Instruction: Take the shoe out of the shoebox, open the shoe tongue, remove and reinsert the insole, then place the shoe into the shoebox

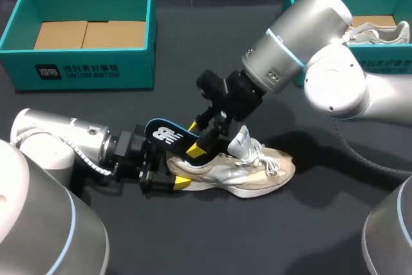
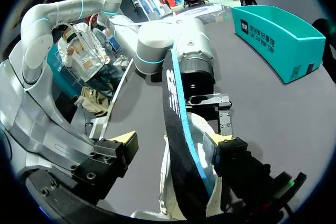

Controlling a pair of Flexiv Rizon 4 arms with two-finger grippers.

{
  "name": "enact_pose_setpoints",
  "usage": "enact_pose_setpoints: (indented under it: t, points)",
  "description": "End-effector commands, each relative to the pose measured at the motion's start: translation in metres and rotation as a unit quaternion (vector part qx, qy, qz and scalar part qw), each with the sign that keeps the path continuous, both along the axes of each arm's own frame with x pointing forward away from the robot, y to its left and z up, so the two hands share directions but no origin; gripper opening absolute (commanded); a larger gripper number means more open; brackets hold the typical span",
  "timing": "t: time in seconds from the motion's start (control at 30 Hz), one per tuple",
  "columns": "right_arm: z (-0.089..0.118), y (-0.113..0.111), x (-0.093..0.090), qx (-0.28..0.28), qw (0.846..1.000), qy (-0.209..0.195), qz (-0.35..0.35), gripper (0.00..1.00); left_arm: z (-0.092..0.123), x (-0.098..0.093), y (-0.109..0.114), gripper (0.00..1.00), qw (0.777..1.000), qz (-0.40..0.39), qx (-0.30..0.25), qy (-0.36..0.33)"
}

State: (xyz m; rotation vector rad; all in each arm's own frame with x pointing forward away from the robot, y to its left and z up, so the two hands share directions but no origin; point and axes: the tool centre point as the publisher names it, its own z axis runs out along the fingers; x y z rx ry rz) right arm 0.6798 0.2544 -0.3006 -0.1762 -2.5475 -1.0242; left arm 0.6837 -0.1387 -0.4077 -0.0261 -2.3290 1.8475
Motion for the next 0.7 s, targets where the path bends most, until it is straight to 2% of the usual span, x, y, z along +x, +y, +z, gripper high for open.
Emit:
enact_pose_setpoints:
  t: [0.03, 0.1, 0.2, 0.57, 0.6, 0.63, 0.67, 0.7]
  points:
    - [0.000, 0.005, 0.002, -0.004, 1.000, 0.003, 0.002, 0.64, -0.003, 0.000, 0.000, 0.00, 1.000, 0.001, 0.000, 0.000]
    - [-0.001, 0.007, 0.004, -0.002, 1.000, 0.007, 0.005, 0.62, -0.003, 0.000, 0.000, 0.00, 1.000, 0.001, 0.000, 0.000]
    - [-0.004, 0.009, 0.006, 0.003, 1.000, 0.013, 0.009, 0.52, -0.003, 0.000, 0.000, 0.00, 1.000, 0.001, 0.000, 0.000]
    - [-0.011, 0.018, 0.009, 0.009, 0.999, 0.029, 0.016, 0.44, -0.003, 0.000, 0.000, 0.00, 1.000, 0.001, 0.000, 0.000]
    - [-0.012, 0.018, 0.009, 0.010, 0.999, 0.030, 0.017, 0.39, -0.003, 0.000, 0.000, 0.00, 1.000, 0.001, 0.000, 0.000]
    - [-0.013, 0.019, 0.009, 0.010, 0.999, 0.030, 0.017, 0.28, -0.003, 0.000, 0.000, 0.00, 1.000, 0.001, 0.000, 0.000]
    - [-0.013, 0.019, 0.009, 0.011, 0.999, 0.031, 0.017, 0.10, -0.003, 0.000, 0.000, 0.00, 1.000, 0.001, 0.000, 0.000]
    - [-0.014, 0.020, 0.008, 0.011, 0.999, 0.031, 0.017, 0.00, -0.003, 0.000, 0.000, 0.00, 1.000, 0.001, 0.000, 0.000]
